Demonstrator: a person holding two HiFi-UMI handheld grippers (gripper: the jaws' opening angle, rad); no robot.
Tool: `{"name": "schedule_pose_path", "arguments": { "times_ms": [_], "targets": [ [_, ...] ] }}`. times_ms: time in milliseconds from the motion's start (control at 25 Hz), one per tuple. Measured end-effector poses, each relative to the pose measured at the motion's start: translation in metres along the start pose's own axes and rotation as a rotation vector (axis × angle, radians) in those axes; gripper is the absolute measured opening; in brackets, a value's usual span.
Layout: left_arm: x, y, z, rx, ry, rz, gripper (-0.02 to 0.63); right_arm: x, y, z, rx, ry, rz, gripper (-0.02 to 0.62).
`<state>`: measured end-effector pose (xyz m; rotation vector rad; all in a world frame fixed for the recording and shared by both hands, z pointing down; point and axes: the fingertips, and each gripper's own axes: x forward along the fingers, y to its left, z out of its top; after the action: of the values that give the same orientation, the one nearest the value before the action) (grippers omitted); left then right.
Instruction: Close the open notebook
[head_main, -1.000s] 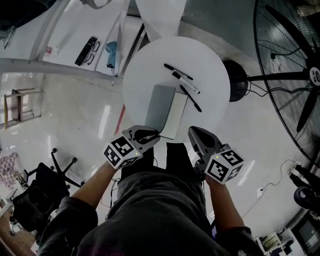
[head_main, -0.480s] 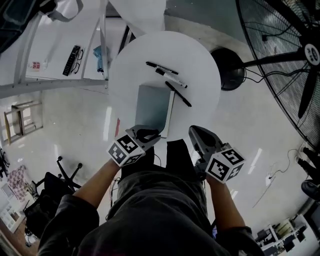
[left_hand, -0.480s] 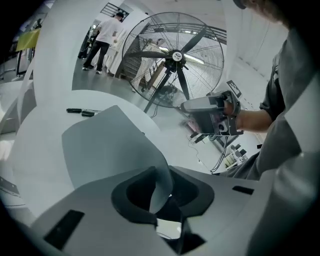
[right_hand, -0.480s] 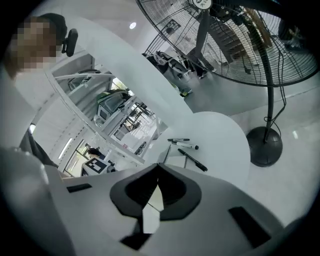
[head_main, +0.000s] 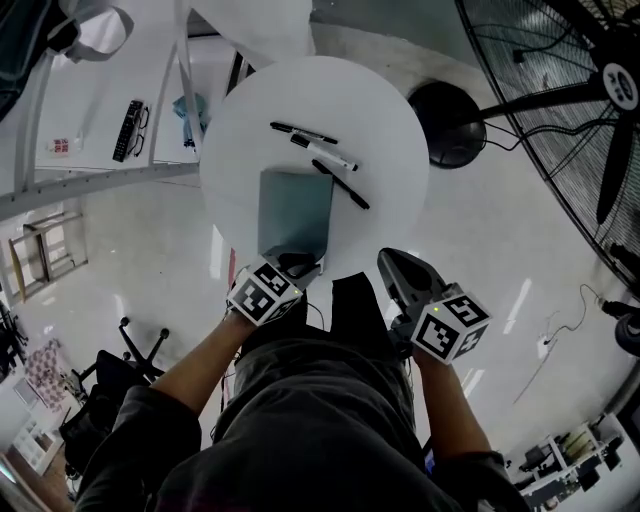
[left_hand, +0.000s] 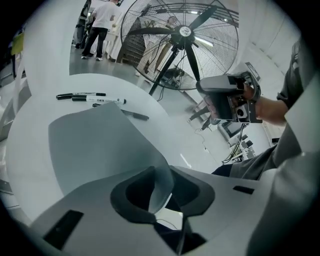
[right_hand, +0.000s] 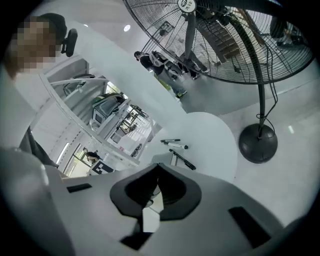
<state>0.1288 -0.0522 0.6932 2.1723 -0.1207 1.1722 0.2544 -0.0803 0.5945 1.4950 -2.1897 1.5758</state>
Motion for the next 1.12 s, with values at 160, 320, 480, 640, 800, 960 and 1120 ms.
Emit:
{"name": "schedule_pose_path", "arguments": {
  "times_ms": [160,320,480,640,800,960,1120],
  "targets": [
    [0.008,0.002,-0.004,0.005,0.045,0.029,0.103,-0.001,-0.004,0.001,0.013,-0.006,0.002,0.018],
    [0.015,0.003,-0.006,0.004,0.074,0.048,0.116,-0.004,-0.008,0.001,0.017,-0.009,0.004,0.018],
    [0.02,0.0,-0.006,0.006,0.088,0.045,0.138,-0.007,-0.012,0.001,0.023,-0.008,0.004,0.018],
    [0.02,-0.003,-0.008,-0.001,0.084,0.021,0.165,-0.006,-0.011,0.0,0.026,-0.006,0.008,0.018],
    [0.021,-0.005,-0.008,-0.022,0.082,0.003,0.19,-0.006,-0.011,0.002,0.023,-0.007,0.013,0.018],
    [0.02,-0.011,-0.006,-0.035,0.072,-0.027,0.215,-0.005,-0.009,0.004,0.019,-0.01,0.017,0.018],
    [0.018,-0.018,0.001,-0.041,0.041,-0.053,0.215,-0.005,-0.004,0.008,0.012,-0.015,0.02,0.018]
  ]
}}
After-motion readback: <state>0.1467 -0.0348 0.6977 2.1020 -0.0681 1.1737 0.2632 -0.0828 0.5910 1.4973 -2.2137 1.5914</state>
